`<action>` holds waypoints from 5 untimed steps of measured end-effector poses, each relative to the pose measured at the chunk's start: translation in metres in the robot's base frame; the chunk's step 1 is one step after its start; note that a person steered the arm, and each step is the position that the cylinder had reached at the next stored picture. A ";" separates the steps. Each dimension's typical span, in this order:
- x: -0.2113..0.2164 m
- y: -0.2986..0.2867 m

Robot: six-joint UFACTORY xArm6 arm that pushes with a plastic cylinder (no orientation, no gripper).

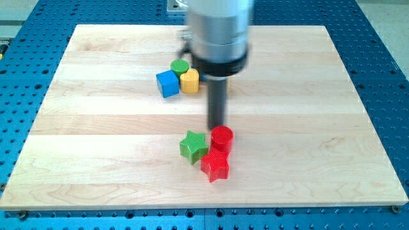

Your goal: Push the red circle to the left center of the board

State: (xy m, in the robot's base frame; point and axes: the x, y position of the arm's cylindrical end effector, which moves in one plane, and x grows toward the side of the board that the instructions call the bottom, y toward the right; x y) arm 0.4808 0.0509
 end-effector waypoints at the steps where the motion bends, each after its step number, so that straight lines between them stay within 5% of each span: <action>1: 0.001 0.065; 2: 0.104 0.061; 4: 0.045 -0.002; 5: 0.022 -0.079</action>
State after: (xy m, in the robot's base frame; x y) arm 0.5033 -0.0286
